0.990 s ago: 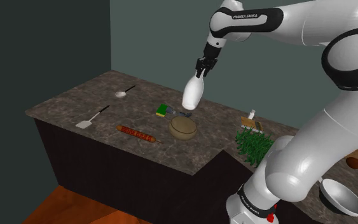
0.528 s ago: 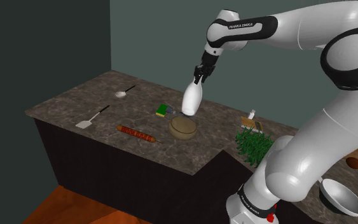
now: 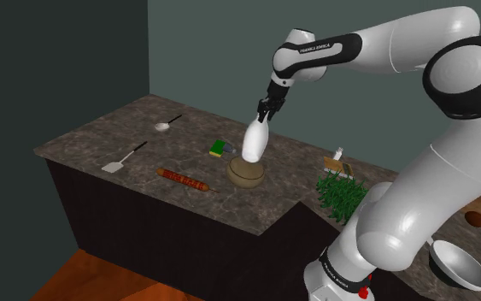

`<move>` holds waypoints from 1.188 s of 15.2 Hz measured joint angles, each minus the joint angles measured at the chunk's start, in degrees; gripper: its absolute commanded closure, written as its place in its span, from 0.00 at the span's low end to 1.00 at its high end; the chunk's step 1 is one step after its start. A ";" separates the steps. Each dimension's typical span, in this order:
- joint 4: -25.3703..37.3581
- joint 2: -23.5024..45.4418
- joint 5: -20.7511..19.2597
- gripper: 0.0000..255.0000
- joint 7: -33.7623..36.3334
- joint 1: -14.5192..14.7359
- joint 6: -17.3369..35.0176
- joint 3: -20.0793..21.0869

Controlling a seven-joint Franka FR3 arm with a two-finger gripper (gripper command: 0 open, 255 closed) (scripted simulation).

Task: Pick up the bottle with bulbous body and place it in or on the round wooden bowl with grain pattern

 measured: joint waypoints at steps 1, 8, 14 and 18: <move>-0.54 0.14 0.06 1.00 -0.03 0.01 0.67 -0.01; -4.28 2.05 1.13 1.00 -1.05 -0.04 6.10 -0.44; -5.15 3.16 1.80 1.00 -1.50 0.02 8.02 -0.54; -5.18 3.18 1.82 0.00 -1.52 0.01 8.09 -0.54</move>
